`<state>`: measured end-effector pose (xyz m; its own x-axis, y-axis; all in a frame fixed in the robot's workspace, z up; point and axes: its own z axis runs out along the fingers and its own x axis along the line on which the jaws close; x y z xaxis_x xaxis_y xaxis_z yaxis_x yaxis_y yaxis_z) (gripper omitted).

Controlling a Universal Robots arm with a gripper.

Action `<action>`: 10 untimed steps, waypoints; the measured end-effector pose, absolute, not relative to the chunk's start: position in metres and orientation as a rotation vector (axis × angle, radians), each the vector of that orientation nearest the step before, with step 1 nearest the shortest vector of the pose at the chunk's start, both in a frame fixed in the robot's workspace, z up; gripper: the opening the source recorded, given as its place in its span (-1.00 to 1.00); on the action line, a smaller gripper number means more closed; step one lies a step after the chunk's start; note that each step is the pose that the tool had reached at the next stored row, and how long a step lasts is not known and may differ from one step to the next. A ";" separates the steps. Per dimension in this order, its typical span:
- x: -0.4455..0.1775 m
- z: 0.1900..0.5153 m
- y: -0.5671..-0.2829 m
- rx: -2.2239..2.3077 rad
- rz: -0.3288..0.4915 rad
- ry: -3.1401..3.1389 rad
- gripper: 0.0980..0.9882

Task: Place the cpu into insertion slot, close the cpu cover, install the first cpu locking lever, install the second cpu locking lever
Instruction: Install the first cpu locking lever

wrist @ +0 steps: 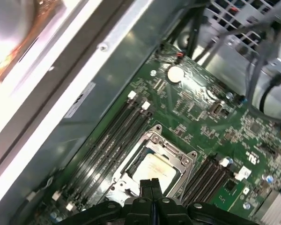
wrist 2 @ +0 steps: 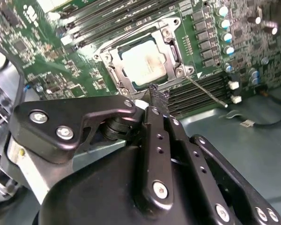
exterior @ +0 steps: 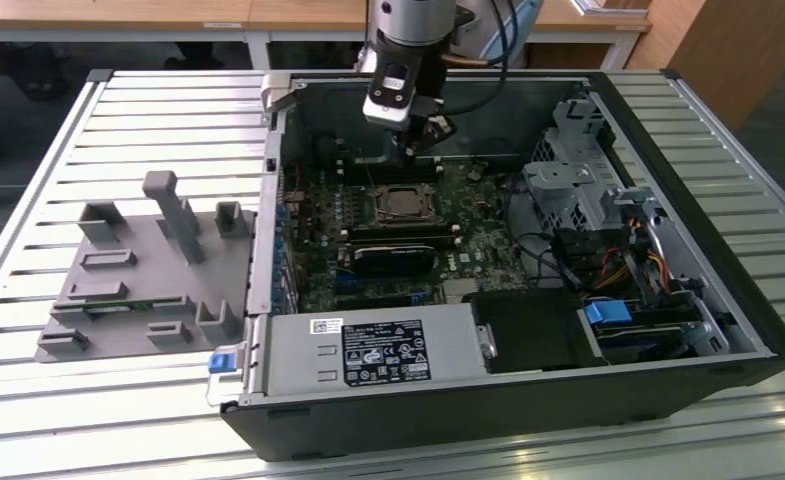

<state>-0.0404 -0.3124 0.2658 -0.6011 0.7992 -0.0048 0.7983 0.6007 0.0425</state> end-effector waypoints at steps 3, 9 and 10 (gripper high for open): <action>-0.040 0.266 -0.312 1.317 0.057 2.827 -0.98; -0.040 0.265 -0.312 1.161 0.059 2.897 -0.98; -0.040 0.265 -0.312 1.135 0.059 2.907 -0.98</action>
<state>-0.0405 -0.3124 0.2653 -0.7353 0.6777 -0.0047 0.6769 0.7348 0.0425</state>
